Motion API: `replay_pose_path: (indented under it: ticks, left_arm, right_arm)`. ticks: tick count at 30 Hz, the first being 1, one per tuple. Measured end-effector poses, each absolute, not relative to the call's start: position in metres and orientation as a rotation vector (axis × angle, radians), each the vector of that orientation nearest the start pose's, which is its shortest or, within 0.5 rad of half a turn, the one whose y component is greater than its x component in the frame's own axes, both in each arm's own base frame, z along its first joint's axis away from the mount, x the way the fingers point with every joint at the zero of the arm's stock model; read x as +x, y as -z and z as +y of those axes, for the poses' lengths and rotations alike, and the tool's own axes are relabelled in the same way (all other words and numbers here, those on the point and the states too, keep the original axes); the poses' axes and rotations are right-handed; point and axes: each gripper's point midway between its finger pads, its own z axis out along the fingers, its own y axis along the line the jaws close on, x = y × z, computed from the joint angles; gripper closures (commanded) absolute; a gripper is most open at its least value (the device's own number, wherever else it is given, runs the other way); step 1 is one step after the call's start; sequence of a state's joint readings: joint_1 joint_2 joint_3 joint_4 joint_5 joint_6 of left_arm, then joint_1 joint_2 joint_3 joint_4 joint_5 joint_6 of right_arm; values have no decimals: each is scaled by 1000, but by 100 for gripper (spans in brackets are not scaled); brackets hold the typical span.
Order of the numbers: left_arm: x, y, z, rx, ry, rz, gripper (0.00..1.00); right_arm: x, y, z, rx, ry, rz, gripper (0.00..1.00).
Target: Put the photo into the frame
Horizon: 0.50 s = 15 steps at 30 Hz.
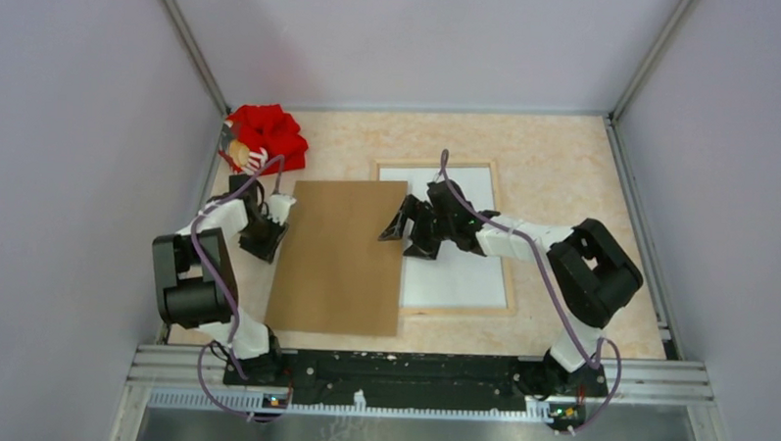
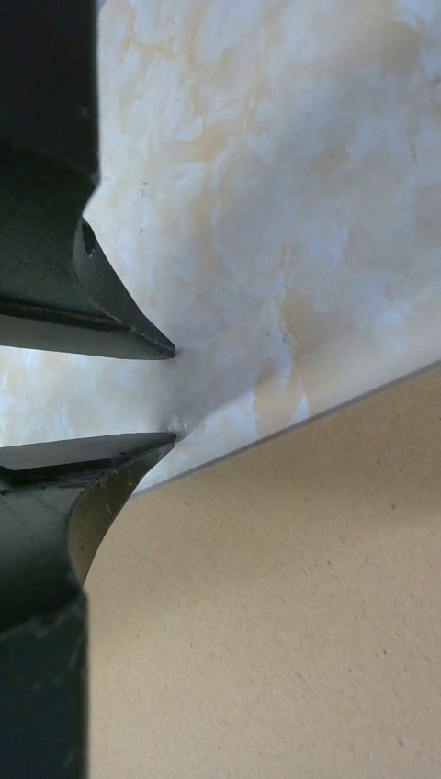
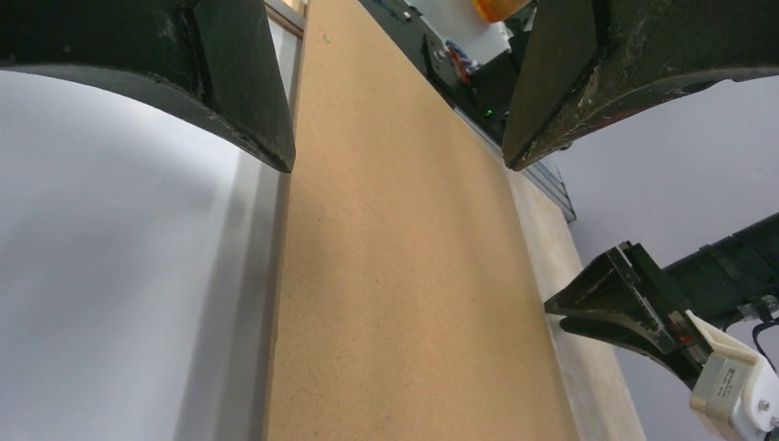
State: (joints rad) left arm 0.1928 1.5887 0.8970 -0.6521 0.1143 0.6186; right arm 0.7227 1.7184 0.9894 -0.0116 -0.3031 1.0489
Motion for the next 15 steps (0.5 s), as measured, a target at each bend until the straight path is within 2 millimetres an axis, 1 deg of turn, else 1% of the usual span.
replay_pose_path:
  ticks: [5,15]
  left_arm:
    - [270,-14,51,649,24,2820,59]
    - [271,-13,46,675,18,2824,62]
  right_arm:
    - [271,-85,362,269,-1201,2589,20]
    - [278,-108,383,293,-1398,2497,30]
